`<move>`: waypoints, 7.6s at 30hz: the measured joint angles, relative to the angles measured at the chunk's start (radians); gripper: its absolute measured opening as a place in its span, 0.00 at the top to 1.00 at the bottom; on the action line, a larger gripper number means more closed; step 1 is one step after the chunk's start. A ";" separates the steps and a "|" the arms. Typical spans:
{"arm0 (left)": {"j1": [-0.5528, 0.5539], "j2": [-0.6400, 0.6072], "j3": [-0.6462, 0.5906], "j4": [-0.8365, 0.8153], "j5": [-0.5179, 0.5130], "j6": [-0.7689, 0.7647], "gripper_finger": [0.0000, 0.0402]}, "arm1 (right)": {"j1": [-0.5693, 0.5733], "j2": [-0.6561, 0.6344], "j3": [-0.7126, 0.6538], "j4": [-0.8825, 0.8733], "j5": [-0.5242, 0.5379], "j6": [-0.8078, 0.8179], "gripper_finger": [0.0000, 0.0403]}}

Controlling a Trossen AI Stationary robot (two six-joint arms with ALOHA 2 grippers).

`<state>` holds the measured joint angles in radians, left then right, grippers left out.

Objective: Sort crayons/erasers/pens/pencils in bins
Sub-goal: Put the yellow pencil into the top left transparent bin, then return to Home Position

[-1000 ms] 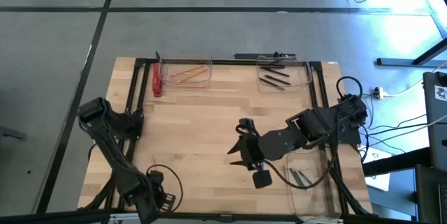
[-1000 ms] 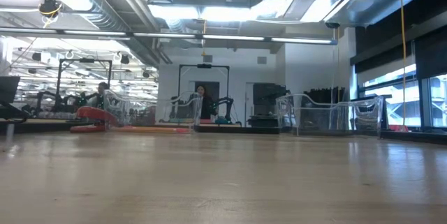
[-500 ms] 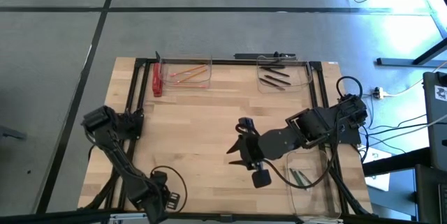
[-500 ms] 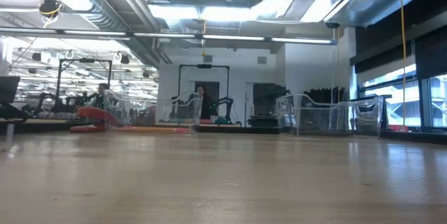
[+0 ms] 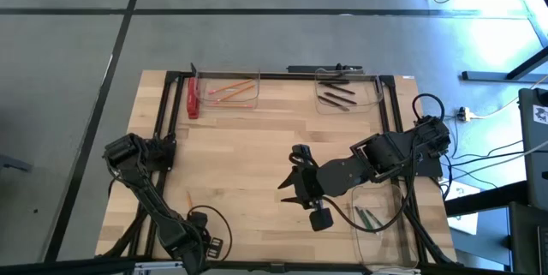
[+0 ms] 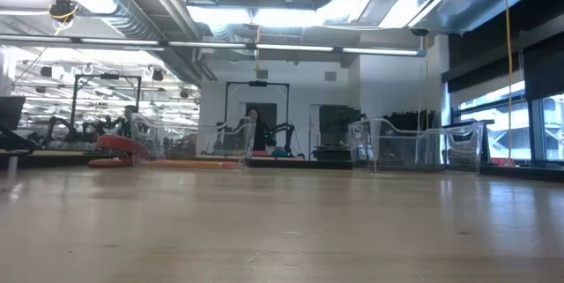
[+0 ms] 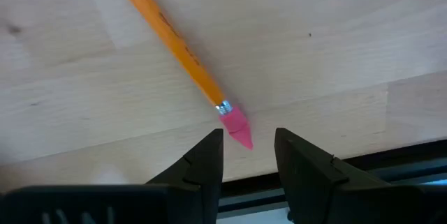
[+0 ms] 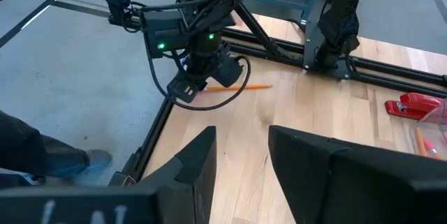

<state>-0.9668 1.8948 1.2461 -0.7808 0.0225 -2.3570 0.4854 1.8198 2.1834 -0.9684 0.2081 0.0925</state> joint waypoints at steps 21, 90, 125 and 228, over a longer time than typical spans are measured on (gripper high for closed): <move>0.000 0.060 0.003 0.023 0.018 0.003 0.70 | -0.032 0.000 0.000 -0.001 0.000 -0.024 0.67; 0.169 -0.325 -0.002 -0.262 -0.382 0.478 0.99 | -0.032 0.001 0.000 -0.001 0.000 -0.050 0.67; 1.402 -0.793 0.000 -0.495 -0.350 1.968 0.99 | -0.350 0.021 -0.002 -0.001 0.261 -0.031 0.67; 1.074 -1.694 -0.588 0.166 -0.204 1.942 1.00 | -0.351 -1.239 -1.475 0.907 -0.132 0.058 0.99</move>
<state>0.1075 0.2012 0.6583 -0.6147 -0.1817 -0.4152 0.1346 0.5811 0.7085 -0.0611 0.0761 0.1508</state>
